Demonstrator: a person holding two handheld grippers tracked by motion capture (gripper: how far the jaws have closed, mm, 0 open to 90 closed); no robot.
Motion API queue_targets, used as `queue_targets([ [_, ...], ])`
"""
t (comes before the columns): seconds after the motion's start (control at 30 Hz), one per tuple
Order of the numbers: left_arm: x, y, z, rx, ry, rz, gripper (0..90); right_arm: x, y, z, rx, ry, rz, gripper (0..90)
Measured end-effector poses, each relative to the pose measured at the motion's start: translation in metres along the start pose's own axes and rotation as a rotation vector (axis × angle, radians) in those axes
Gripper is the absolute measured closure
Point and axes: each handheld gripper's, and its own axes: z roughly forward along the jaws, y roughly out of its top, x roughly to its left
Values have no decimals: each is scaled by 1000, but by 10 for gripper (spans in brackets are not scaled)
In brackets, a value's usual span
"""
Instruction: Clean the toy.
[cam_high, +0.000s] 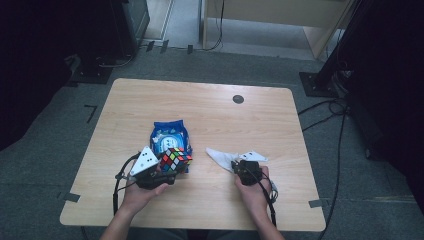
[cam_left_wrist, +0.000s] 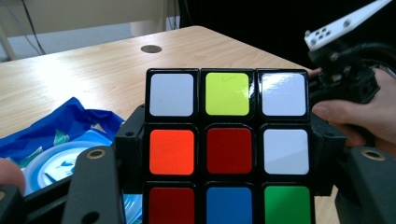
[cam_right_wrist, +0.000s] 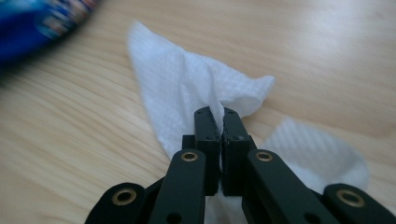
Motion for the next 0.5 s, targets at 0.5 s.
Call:
queue_targets([
  [0.5,-25,-6,23,61,-40,80,340,73,43,-71,-371,433,-134,890],
])
